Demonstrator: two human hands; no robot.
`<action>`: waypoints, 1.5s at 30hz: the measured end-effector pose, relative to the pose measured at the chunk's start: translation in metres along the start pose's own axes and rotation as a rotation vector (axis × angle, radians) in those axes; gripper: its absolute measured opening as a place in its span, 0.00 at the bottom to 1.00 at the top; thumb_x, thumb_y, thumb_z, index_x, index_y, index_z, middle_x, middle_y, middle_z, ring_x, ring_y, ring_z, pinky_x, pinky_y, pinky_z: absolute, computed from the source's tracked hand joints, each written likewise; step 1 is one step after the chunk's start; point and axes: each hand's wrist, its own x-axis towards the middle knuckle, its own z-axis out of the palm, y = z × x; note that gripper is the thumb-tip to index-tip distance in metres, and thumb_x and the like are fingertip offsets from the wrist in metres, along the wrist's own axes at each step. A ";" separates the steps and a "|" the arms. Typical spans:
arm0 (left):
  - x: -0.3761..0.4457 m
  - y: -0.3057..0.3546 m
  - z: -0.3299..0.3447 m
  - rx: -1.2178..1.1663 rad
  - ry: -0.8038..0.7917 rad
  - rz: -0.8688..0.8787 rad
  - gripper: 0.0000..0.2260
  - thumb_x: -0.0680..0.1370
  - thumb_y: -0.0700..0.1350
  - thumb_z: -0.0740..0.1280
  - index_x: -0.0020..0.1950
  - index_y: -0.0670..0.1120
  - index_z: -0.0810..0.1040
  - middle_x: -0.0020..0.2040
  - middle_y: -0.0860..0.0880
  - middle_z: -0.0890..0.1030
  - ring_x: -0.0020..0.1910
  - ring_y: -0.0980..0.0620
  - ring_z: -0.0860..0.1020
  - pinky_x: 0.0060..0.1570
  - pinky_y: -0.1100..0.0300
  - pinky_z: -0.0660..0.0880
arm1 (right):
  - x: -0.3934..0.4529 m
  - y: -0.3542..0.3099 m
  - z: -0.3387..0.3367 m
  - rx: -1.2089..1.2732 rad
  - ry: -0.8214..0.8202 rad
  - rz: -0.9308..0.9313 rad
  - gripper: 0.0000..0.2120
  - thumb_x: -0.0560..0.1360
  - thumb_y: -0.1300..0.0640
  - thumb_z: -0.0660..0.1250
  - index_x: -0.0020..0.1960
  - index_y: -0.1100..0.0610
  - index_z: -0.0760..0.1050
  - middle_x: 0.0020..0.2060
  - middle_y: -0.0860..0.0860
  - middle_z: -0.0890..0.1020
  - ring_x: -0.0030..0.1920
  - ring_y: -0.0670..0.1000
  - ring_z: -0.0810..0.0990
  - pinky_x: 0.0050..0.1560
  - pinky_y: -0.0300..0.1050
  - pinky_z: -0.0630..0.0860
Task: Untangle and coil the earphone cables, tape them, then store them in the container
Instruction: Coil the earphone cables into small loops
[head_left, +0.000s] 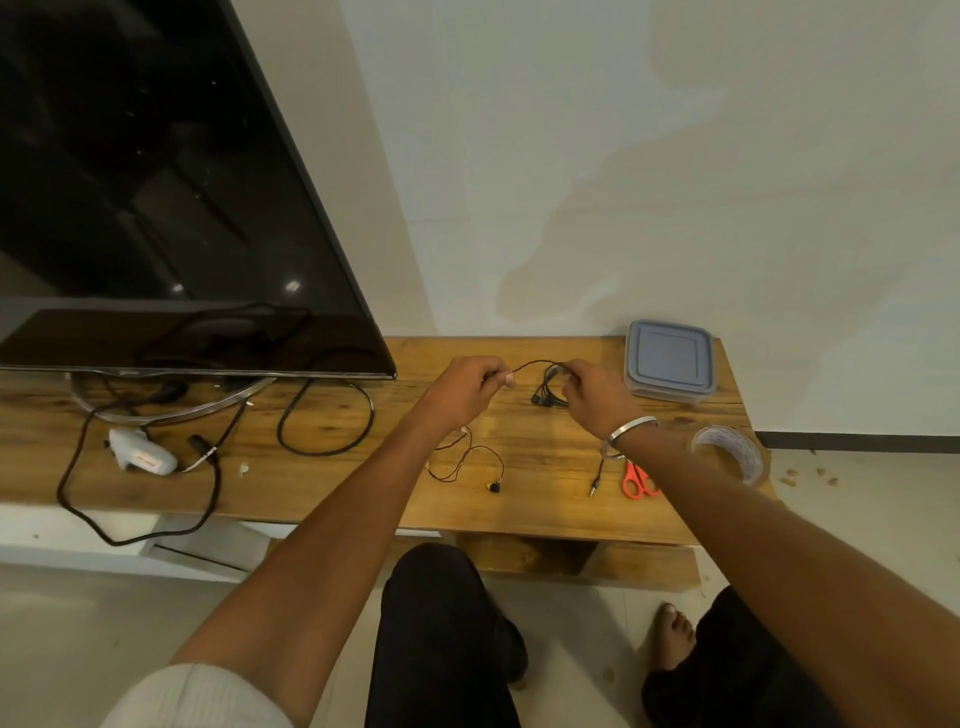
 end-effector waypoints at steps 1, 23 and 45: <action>0.000 0.003 0.001 0.002 -0.006 0.006 0.10 0.81 0.47 0.63 0.50 0.46 0.83 0.43 0.50 0.82 0.36 0.62 0.75 0.37 0.66 0.70 | -0.001 -0.005 0.001 0.025 -0.013 -0.015 0.15 0.79 0.60 0.58 0.64 0.60 0.72 0.53 0.58 0.81 0.52 0.59 0.79 0.48 0.45 0.72; -0.012 0.000 -0.018 0.043 -0.014 -0.039 0.09 0.81 0.49 0.63 0.49 0.49 0.83 0.45 0.47 0.83 0.41 0.45 0.79 0.42 0.52 0.76 | -0.004 -0.003 -0.009 0.025 0.056 0.051 0.13 0.80 0.62 0.57 0.56 0.59 0.79 0.48 0.60 0.83 0.46 0.59 0.80 0.40 0.42 0.68; -0.019 0.010 -0.015 0.089 0.008 -0.004 0.10 0.82 0.46 0.63 0.49 0.46 0.83 0.44 0.51 0.81 0.34 0.62 0.72 0.36 0.62 0.66 | -0.007 -0.031 -0.014 -0.033 0.081 -0.050 0.12 0.79 0.60 0.57 0.54 0.56 0.79 0.46 0.54 0.84 0.47 0.56 0.81 0.45 0.47 0.75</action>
